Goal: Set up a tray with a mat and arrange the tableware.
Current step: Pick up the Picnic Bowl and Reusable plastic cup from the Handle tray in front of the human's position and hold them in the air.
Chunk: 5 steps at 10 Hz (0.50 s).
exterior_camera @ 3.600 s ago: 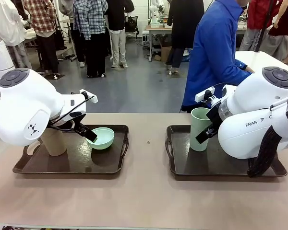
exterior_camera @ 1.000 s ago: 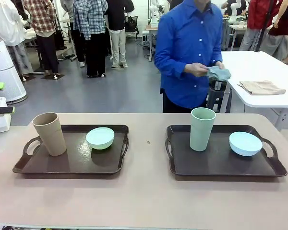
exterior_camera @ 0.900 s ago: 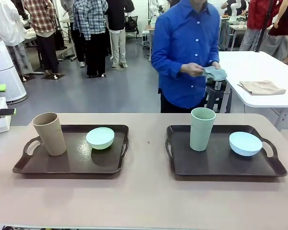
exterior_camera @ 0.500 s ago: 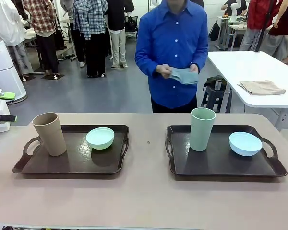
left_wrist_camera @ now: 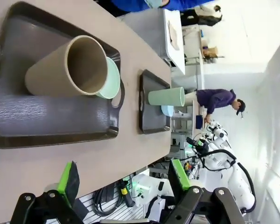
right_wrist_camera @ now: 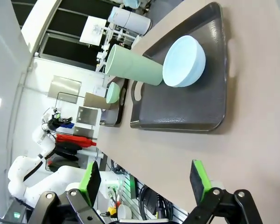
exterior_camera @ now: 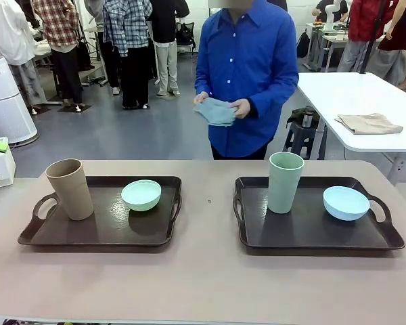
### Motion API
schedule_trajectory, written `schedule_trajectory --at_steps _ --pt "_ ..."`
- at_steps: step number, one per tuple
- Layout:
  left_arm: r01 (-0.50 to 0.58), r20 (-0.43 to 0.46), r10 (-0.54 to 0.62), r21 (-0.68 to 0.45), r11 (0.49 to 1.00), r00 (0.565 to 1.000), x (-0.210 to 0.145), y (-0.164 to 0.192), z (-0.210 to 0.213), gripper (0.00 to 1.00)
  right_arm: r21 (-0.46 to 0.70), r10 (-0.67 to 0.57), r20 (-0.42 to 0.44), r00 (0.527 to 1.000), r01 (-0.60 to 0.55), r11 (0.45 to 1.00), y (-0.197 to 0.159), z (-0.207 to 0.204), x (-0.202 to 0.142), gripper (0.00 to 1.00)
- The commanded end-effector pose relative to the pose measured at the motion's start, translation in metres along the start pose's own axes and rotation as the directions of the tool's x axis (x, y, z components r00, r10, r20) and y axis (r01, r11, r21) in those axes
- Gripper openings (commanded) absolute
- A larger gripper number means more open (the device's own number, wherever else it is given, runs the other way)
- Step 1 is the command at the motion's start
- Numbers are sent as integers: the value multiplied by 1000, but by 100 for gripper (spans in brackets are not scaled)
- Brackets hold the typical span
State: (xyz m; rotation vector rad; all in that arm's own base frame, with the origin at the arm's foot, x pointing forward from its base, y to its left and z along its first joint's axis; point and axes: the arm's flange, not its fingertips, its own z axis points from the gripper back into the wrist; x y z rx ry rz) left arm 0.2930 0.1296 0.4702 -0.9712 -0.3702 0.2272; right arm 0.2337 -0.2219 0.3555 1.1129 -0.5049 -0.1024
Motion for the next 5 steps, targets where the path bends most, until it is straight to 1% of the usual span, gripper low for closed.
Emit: schedule_trajectory --at_steps 1,2,3,5 --pt "-43 25 42 40 998 999 -50 1 -16 100 -10 32 9 999 -32 999 12 -13 -14 100" --pt "-46 32 44 51 998 999 -51 2 -18 100 -19 46 0 999 -46 999 13 -16 -13 100" --pt "-17 9 17 15 1000 1000 -1 -2 5 100 -2 6 -3 1000 -6 1000 2 -1 1 100" --pt "-17 9 17 15 1000 1000 -1 -2 5 100 -2 6 -3 1000 -6 1000 2 -1 1 100"
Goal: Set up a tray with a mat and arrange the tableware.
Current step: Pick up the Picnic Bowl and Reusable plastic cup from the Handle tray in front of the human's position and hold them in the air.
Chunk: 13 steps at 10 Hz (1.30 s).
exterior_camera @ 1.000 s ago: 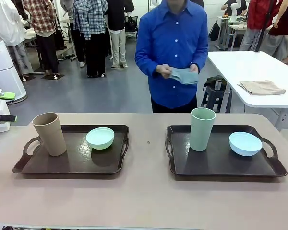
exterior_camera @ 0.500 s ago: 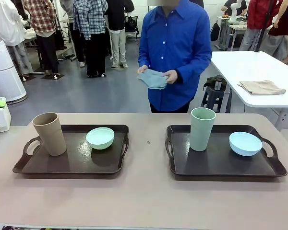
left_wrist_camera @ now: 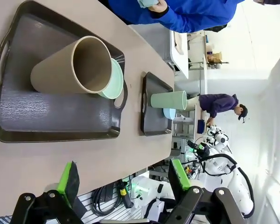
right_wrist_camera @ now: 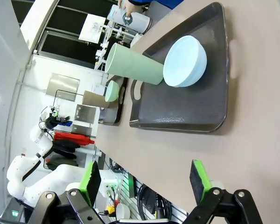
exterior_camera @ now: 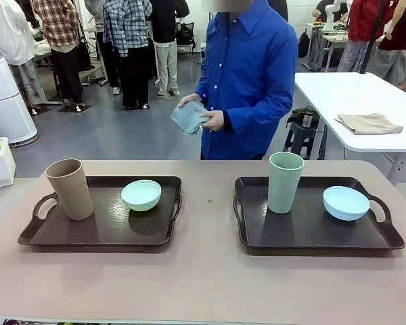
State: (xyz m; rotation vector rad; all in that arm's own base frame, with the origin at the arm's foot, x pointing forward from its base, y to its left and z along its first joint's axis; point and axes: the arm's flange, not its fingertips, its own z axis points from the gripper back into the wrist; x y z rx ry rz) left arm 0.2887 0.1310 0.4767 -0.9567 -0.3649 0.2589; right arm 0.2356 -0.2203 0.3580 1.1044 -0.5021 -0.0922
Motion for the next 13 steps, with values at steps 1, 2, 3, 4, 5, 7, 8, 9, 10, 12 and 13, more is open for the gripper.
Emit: schedule_trajectory --at_steps 1,2,3,4,5,7,8,9,10,12,13 --pt "8 -2 -8 -4 1000 1000 1 3 -1 100 4 -2 5 1000 2 1000 -1 1 -1 100" --pt "8 -2 -8 -4 1000 1000 1 3 -1 100 4 -2 5 1000 2 1000 -1 1 -1 100" --pt "8 -2 -8 -4 1000 1000 1 3 -1 100 4 -2 5 1000 2 1000 -1 1 -1 100" --pt "8 -2 -8 -4 1000 1000 1 3 -1 100 4 -2 5 1000 2 1000 -1 1 -1 100" --pt "8 -2 -8 -4 1000 1000 1 3 -1 100 4 -2 5 1000 2 1000 -1 1 -1 100" --pt "8 -2 -8 -4 1000 1000 1 3 -1 100 4 -2 5 1000 2 1000 -1 1 -1 100" --pt "8 -2 -8 -4 1000 1000 1 3 -1 100 4 -2 5 1000 2 1000 -1 1 -1 100" --pt "8 -2 -8 -4 1000 1000 1 3 -1 100 4 -2 5 1000 2 1000 -1 1 -1 100" --pt "8 -2 -8 -4 1000 1000 1 3 -1 100 4 -2 5 1000 2 1000 -1 1 -1 100" --pt "8 -2 -8 -4 1000 1000 1 3 -1 100 4 -2 5 1000 2 1000 -1 1 -1 100" --pt "8 -2 -8 -4 1000 1000 1 3 -1 100 4 -2 5 1000 2 1000 -1 1 -1 100"
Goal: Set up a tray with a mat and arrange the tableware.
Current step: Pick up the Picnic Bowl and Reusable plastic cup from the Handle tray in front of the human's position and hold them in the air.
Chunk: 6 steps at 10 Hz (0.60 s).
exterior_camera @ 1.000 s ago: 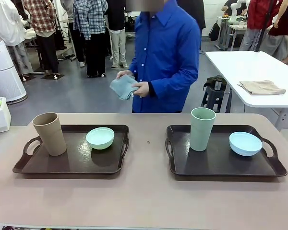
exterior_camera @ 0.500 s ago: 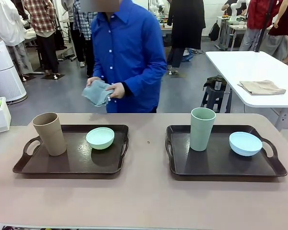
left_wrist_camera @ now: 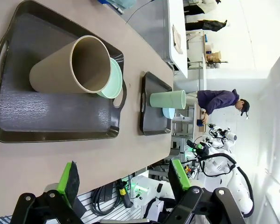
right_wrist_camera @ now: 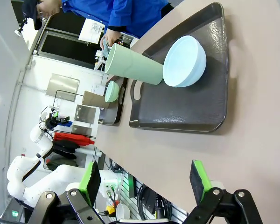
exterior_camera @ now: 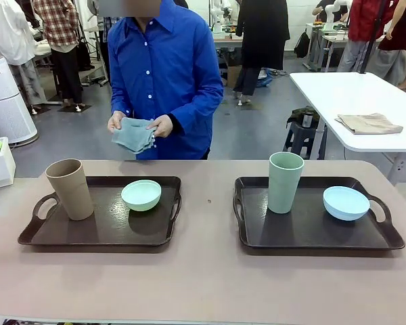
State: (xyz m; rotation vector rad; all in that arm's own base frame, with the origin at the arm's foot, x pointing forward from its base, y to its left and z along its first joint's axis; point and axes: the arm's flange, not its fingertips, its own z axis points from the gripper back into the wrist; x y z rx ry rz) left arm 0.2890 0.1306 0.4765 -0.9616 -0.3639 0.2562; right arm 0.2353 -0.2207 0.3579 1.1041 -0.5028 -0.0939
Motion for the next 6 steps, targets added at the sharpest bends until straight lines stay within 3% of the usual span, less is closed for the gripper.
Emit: schedule_trajectory --at_steps 1,6 --pt "8 1 -8 1 1000 1000 1 3 -1 100 5 -2 3 1000 1 1000 0 0 -1 100" --pt "8 1 -8 1 1000 1000 1 3 -1 100 5 -2 3 1000 1 1000 0 0 -1 100"
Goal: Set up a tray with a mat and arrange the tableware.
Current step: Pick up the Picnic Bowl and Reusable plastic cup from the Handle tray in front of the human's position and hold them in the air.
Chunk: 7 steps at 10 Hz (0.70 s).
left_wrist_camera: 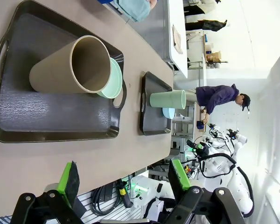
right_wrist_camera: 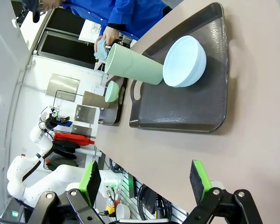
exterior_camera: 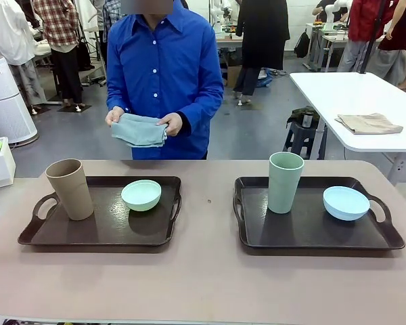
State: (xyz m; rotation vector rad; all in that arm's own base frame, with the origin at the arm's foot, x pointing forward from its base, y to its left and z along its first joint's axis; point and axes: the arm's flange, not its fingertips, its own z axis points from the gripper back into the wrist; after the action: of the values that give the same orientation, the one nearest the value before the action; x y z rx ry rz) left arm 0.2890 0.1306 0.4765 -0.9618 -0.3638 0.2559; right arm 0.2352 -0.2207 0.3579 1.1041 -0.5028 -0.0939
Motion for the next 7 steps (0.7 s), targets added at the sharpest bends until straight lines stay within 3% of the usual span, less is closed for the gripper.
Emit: schedule_trajectory --at_steps 1,7 --pt "7 1 -7 1 1000 1000 1 3 -1 100 5 -1 3 1000 1 1000 0 0 -1 100" --pt "7 1 -7 1 1000 1000 1 3 -1 100 5 -1 3 1000 1 1000 0 0 -1 100"
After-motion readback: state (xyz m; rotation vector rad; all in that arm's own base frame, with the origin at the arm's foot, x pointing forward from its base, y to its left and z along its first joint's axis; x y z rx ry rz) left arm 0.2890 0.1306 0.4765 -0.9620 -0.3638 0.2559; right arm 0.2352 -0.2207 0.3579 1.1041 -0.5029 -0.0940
